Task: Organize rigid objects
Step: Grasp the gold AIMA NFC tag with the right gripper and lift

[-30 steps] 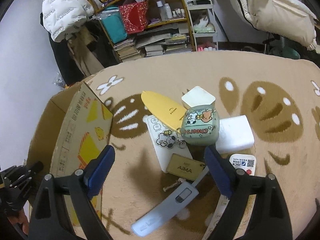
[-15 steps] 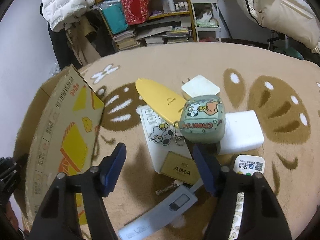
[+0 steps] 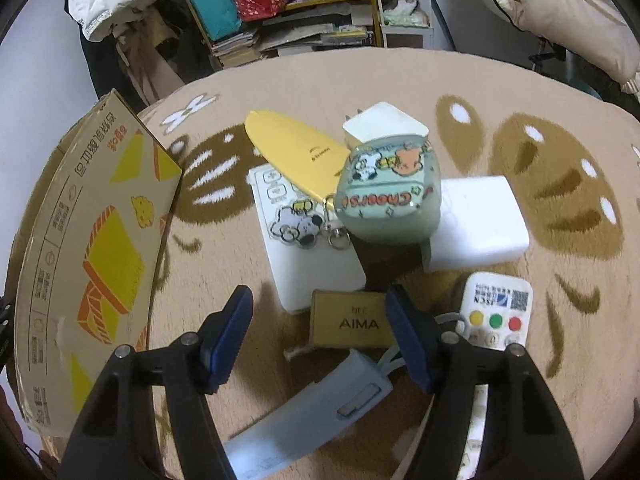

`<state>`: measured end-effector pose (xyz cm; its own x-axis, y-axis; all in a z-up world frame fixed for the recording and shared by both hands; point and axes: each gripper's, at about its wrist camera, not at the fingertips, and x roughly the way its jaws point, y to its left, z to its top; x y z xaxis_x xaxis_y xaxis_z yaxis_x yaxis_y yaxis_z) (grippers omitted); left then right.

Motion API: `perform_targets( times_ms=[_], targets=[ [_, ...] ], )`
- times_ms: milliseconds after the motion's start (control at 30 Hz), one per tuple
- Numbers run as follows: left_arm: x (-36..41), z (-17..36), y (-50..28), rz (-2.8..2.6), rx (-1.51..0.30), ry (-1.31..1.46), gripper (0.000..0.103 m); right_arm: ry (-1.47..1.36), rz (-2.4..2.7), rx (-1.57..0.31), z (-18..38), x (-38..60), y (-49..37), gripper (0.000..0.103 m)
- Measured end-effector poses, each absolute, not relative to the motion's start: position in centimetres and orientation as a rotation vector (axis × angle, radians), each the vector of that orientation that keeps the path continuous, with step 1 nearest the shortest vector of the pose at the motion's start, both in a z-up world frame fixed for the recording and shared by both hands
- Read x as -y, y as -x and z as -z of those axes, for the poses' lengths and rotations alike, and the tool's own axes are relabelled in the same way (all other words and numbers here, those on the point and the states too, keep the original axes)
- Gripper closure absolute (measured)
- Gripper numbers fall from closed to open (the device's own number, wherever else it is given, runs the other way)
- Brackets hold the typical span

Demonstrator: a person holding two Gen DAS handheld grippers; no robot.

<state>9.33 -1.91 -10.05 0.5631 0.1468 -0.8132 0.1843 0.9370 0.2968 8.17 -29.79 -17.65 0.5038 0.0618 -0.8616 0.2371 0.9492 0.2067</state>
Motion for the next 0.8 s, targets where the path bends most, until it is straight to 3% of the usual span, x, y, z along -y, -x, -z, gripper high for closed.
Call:
perform_targets(
  times_ms=[400, 533, 600, 800],
  targets=[
    [1.9, 10.0, -9.2, 0.021, -0.978, -0.376, 0.088, -0.325, 0.145, -1.103, 19.1, 30.6, -7.3, 0.030],
    [1.9, 10.0, -9.2, 0.020, -0.978, -0.376, 0.088, -0.250, 0.166, -1.075, 19.3, 29.7, -7.5, 0.040],
    [1.9, 10.0, -9.1, 0.020, -0.977, -0.378, 0.088, -0.237, 0.164, -1.069, 19.2, 29.5, -7.5, 0.050],
    [2.0, 10.0, -9.1, 0.019, -0.977, -0.378, 0.088, -0.273, 0.153, -1.058, 18.8, 30.1, -6.7, 0.052]
  ],
)
